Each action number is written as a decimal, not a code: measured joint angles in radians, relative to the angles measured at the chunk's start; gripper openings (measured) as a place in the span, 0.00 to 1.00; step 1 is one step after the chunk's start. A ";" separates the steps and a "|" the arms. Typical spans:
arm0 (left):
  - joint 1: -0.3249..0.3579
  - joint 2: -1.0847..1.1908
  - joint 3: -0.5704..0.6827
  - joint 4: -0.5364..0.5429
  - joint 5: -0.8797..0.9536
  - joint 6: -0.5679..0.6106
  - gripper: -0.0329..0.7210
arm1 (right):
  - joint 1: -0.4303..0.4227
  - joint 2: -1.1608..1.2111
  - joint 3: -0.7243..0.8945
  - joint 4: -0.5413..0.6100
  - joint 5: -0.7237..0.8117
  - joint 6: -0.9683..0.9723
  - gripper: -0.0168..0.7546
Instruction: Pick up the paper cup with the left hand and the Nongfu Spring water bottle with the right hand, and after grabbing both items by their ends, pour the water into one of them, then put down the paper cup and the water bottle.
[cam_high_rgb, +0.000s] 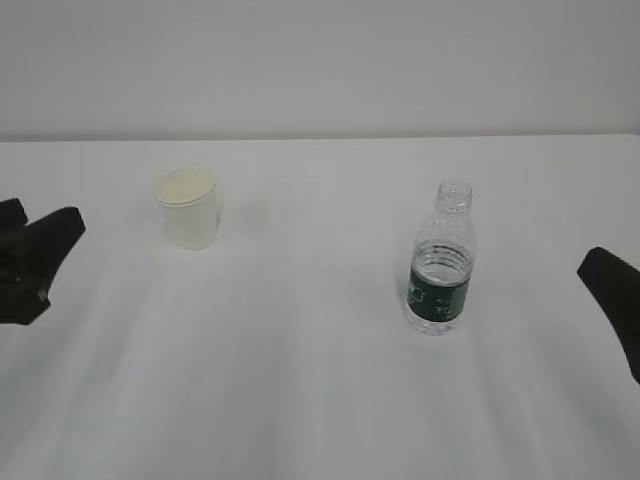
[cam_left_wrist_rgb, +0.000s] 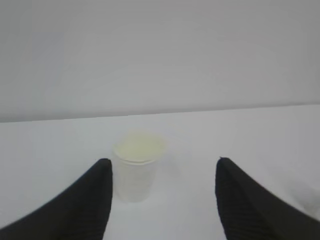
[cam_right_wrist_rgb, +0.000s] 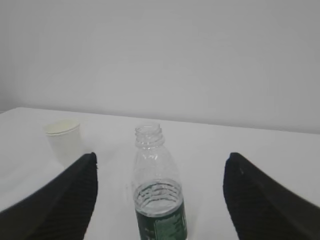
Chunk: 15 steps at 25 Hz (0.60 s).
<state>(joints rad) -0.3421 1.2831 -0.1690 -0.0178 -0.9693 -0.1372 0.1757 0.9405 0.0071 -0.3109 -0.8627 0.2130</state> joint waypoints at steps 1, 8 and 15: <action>0.000 0.034 0.008 0.018 -0.033 -0.002 0.66 | 0.000 0.033 0.000 -0.005 -0.043 -0.005 0.78; -0.002 0.251 0.053 0.062 -0.163 -0.004 0.65 | 0.000 0.354 0.000 -0.013 -0.262 -0.051 0.78; -0.002 0.352 0.053 0.113 -0.169 -0.006 0.64 | 0.000 0.643 -0.050 -0.006 -0.273 -0.082 0.78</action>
<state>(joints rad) -0.3445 1.6353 -0.1161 0.0955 -1.1379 -0.1434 0.1757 1.5837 -0.0432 -0.3174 -1.1353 0.1312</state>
